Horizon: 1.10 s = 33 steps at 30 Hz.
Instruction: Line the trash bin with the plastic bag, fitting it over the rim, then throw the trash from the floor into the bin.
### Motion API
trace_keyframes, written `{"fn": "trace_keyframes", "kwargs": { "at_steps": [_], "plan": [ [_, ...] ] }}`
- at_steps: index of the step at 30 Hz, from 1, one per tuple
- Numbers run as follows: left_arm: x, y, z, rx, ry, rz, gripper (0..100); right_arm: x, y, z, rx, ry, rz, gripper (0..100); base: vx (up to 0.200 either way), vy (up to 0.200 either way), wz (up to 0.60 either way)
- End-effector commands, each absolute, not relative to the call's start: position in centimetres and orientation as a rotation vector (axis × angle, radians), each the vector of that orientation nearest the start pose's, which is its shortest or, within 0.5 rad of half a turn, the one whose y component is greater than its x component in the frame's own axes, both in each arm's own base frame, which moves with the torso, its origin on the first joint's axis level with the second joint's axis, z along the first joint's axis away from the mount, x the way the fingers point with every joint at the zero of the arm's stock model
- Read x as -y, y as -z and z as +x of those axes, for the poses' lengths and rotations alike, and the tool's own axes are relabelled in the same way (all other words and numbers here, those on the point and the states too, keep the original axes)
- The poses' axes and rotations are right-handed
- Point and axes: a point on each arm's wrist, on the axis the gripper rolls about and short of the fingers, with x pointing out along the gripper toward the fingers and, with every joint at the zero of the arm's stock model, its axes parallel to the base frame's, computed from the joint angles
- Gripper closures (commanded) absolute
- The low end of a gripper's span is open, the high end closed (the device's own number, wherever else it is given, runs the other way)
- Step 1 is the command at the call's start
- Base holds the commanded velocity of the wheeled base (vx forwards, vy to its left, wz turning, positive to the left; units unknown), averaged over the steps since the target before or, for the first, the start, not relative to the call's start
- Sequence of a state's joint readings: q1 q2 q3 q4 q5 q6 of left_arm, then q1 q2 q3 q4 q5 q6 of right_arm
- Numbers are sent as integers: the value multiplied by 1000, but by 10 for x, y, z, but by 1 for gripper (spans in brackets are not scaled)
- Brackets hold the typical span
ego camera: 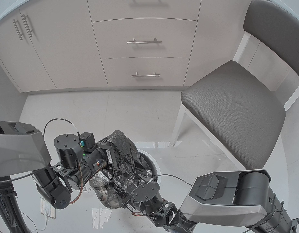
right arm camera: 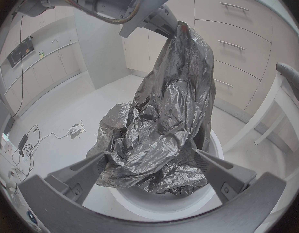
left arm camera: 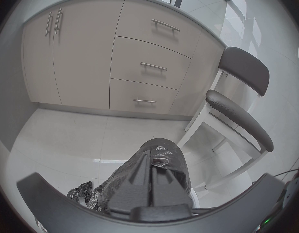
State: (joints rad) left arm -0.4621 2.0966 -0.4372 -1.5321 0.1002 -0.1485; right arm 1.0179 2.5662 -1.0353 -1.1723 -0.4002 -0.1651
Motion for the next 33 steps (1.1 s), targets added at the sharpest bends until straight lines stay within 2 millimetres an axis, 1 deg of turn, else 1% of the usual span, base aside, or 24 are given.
{"fn": "trace_keyframes", "kwargs": {
  "at_steps": [1,2,3,12,18,21,24,26,28,29,33],
  "plan": [
    [137,-65,280,-151,350,-111,100,-365,52,232,-227,-641,-400,0,0,0,0],
    [137,-65,280,-151,351,-111,100,-366,52,233,-225,-641,-398,0,0,0,0],
    [137,-65,280,-151,351,-111,100,-367,53,233,-224,-641,-397,100,0,0,0],
    [137,-65,280,-152,350,-111,100,-371,52,235,-225,-643,-400,100,0,0,0],
    [136,-66,279,-151,350,-111,100,-368,43,238,-217,-633,-387,100,0,0,0],
    [136,-65,280,-154,348,-110,100,-361,36,238,-220,-624,-387,100,0,0,0],
    [135,-62,281,-161,343,-107,100,-350,29,235,-234,-615,-396,100,0,0,0],
    [135,-53,286,-185,334,-97,100,-340,25,230,-248,-609,-389,100,0,0,0],
    [135,-53,286,-185,334,-97,100,-340,25,230,-248,-609,-389,100,0,0,0],
    [135,-42,293,-206,323,-86,100,-328,24,224,-277,-592,-364,100,0,0,0],
    [136,-34,296,-220,321,-70,100,-320,26,220,-272,-552,-360,100,0,0,0]
  ]
}}
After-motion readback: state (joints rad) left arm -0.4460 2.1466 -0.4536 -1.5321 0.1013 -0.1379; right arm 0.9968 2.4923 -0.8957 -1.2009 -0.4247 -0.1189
